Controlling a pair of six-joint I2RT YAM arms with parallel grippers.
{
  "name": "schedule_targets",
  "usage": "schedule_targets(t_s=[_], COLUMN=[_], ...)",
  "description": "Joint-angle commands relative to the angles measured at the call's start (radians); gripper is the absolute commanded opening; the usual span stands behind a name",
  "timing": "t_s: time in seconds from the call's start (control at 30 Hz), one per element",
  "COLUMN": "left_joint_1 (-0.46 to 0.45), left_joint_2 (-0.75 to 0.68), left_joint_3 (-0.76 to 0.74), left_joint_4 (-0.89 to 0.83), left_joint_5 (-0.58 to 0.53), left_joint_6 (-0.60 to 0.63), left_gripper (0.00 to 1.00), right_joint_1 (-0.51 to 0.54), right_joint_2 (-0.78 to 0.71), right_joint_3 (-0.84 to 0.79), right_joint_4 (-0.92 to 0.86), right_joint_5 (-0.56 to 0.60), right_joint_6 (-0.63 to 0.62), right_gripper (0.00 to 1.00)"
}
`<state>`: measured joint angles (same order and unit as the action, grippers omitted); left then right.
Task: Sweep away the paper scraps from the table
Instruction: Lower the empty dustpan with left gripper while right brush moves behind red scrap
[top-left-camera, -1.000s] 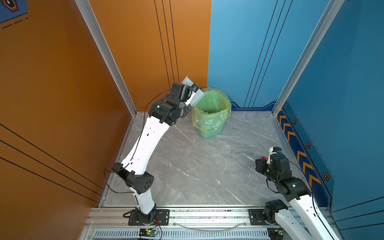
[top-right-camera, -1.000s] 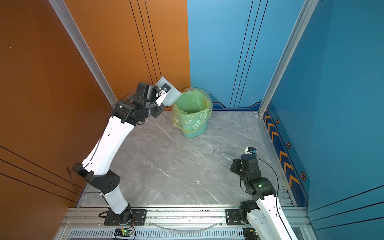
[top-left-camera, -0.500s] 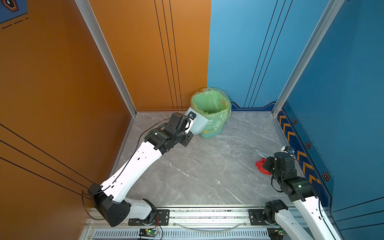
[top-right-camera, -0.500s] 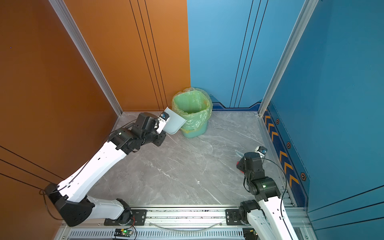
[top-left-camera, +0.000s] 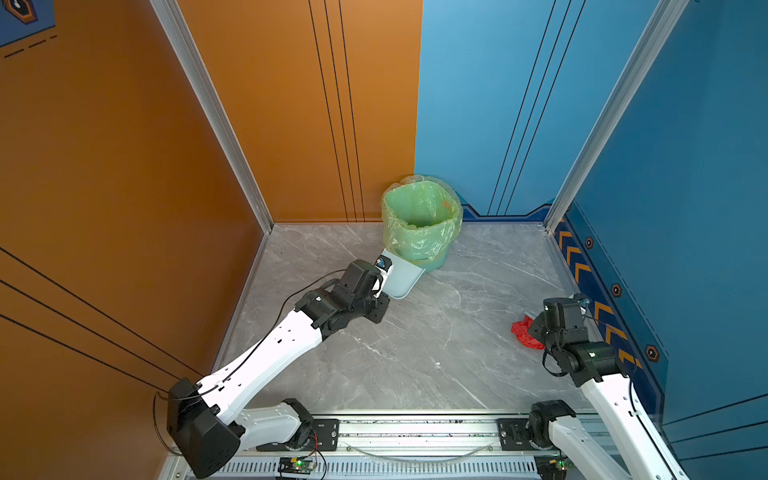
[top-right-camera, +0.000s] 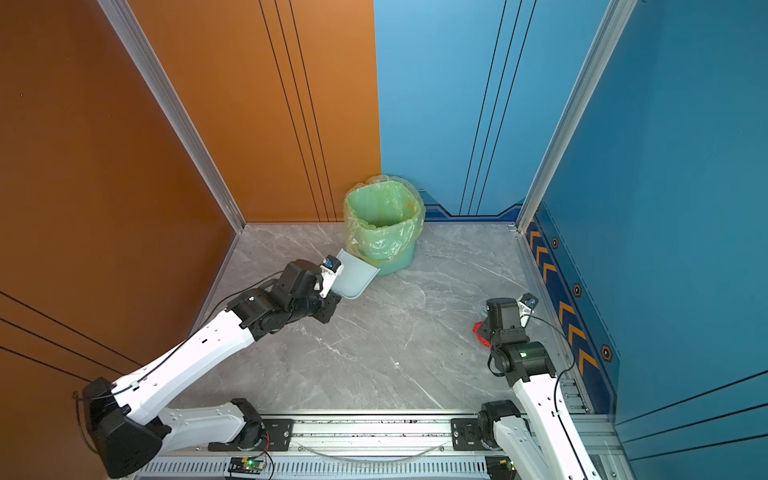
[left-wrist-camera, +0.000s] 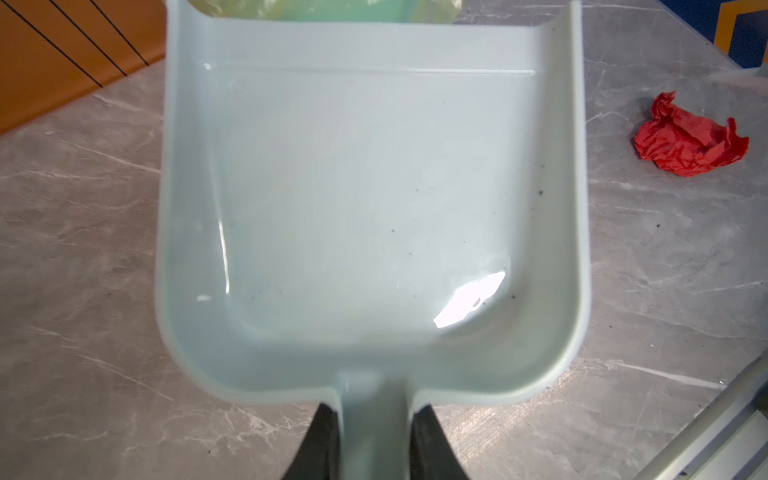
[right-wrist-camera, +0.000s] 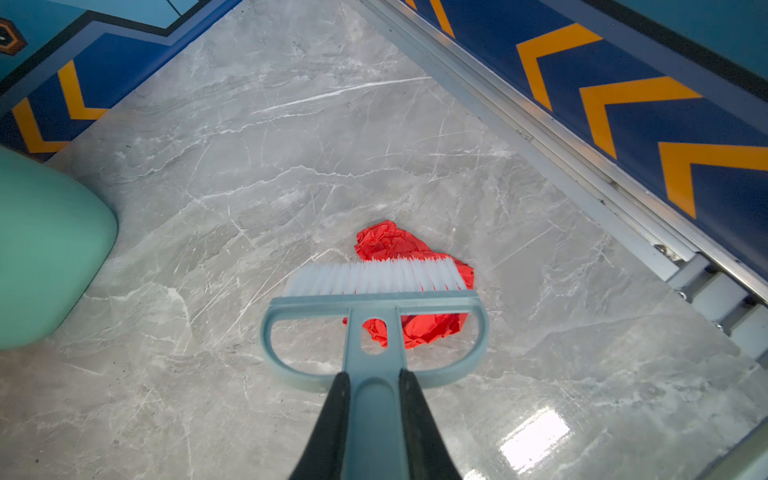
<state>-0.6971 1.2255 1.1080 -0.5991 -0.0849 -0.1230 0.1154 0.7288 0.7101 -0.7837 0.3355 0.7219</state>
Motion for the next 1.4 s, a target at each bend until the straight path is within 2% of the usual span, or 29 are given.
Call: schedule_targets(t_s=[0.0, 0.27, 0.47, 0.67, 1.03, 1.23, 1.37], left_joint_1=[-0.033, -0.129, -0.165, -0.188, -0.237, -0.262, -0.275], left_joint_2=[0.019, 0.09, 0.136, 0.207, 0.369, 0.423, 0.449], left_joint_3=[-0.032, -0.071, -0.145, -0.128, -0.069, -0.025, -0.008], left_joint_4=[0.06, 0.068, 0.109, 0.11, 0.108, 0.108, 0.108], left_joint_5=[0.047, 0.052, 0.116, 0.185, 0.259, 0.255, 0.25], left_joint_6=[-0.049, -0.092, -0.133, -0.136, -0.127, -0.13, -0.132], left_gripper=[0.0, 0.0, 0.0, 0.0, 0.0, 0.0, 0.0], right_joint_1=[-0.043, -0.144, -0.151, -0.143, -0.039, 0.042, 0.106], right_joint_2=[0.029, 0.079, 0.11, 0.139, 0.138, 0.182, 0.236], right_joint_3=[0.023, 0.024, -0.016, -0.075, -0.149, -0.165, -0.124], right_joint_4=[-0.062, -0.072, -0.057, -0.017, 0.081, 0.233, 0.331], right_joint_5=[0.039, -0.036, -0.079, -0.162, -0.248, -0.365, -0.439], right_joint_6=[-0.023, -0.055, -0.057, -0.036, 0.044, 0.113, 0.102], right_gripper=[0.0, 0.0, 0.0, 0.0, 0.0, 0.0, 0.0])
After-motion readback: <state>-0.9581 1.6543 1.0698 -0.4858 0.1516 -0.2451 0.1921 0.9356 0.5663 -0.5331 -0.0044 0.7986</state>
